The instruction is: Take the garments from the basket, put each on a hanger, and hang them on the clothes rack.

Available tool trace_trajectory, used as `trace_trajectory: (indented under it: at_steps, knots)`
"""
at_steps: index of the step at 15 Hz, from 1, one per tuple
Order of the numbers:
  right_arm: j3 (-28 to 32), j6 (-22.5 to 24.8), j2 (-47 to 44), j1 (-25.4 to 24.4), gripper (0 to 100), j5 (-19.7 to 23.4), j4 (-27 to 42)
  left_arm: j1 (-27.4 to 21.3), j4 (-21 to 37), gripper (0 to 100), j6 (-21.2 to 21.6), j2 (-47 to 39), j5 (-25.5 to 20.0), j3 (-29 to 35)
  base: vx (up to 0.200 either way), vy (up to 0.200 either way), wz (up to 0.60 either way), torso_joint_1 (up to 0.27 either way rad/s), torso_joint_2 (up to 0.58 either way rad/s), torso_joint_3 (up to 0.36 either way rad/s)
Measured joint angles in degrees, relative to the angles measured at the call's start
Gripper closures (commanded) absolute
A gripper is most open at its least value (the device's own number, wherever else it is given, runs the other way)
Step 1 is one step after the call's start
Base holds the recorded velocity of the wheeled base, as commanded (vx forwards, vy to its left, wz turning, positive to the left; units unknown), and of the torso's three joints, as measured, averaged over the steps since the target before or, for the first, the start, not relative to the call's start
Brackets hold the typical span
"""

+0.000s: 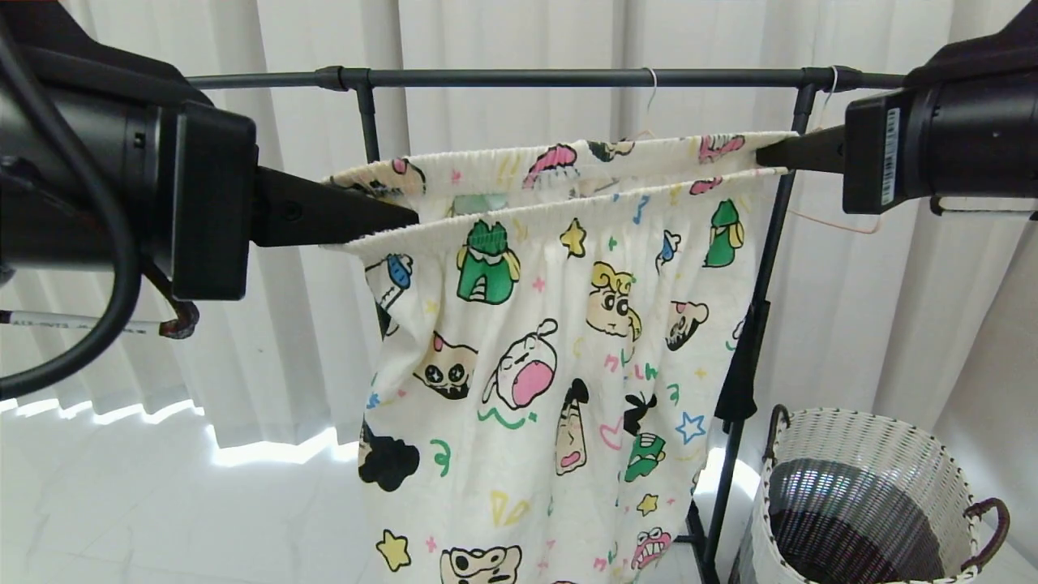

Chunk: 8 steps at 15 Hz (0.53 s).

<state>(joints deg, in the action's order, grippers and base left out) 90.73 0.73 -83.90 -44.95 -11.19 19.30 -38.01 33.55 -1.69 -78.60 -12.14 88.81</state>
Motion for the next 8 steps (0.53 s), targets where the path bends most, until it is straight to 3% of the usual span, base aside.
trace_trajectory:
  at_steps: [3, 6, 8]
  knots:
    - [0.13, -0.05, 3.61, 0.77, 100, 0.33, 7.96, -0.71, -2.88, 100, 2.27, -1.08, 0.00, 0.63, 0.000, 0.000, 0.00, 0.000, 0.00, 0.000]
    - [-0.13, -0.40, 9.70, -3.32, 100, 0.63, 19.94, -1.12, -6.53, 100, 6.21, -4.28, 0.00, 2.82, 0.000, 0.000, 0.00, 0.000, 0.00, 0.000]
    - [-0.71, -0.73, 12.53, -6.60, 100, 0.66, 21.65, -1.40, -6.68, 100, 7.39, -7.09, -0.01, 6.31, 0.000, 0.000, 0.00, 0.000, 0.00, 0.000]
